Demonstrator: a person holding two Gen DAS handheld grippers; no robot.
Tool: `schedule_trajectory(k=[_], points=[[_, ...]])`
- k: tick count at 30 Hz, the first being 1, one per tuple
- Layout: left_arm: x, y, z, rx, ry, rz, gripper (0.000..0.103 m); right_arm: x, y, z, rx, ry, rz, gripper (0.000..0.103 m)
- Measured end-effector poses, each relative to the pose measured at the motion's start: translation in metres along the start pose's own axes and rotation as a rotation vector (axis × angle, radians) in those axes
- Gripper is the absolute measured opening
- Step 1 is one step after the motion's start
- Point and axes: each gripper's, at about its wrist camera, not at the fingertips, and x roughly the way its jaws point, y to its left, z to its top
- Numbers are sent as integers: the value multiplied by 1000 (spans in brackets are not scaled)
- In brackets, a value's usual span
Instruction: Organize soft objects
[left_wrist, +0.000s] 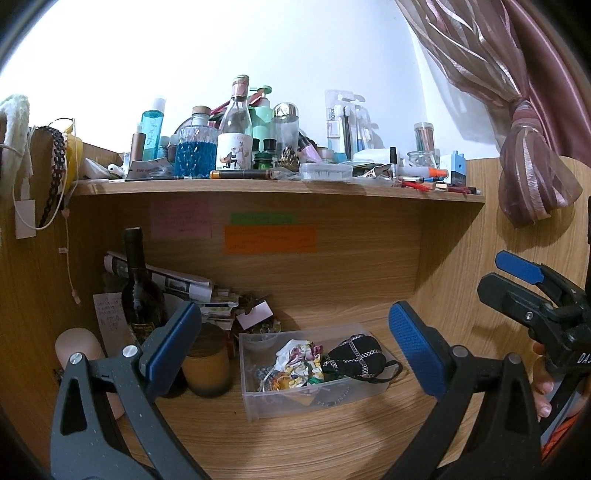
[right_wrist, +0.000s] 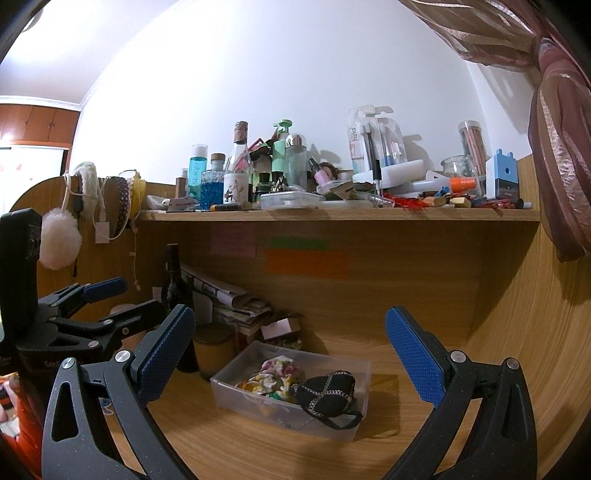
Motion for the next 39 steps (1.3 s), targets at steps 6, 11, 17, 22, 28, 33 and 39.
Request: schedule_trajectory(k=[6, 11, 17, 22, 28, 33, 39], points=[[1, -1, 0, 1, 1, 1, 103, 1, 0, -1, 2, 1, 1, 103], [1, 0, 0, 0, 2, -1, 103, 1, 2, -1, 5, 4, -3, 103], [2, -1, 0, 2, 2, 1, 103, 1, 2, -1, 5, 4, -4, 103], [2, -2, -1, 4, 3, 2, 103, 1, 3, -2, 6, 6, -5, 103], [2, -2, -2, 4, 4, 2, 103, 1, 4, -3, 8, 7, -10, 103], [3, -3, -2, 11, 6, -5, 103, 0, 3, -4, 13, 8, -7, 103], [5, -2, -4, 25, 8, -12, 103, 2, 0, -5, 21, 13, -10, 103]])
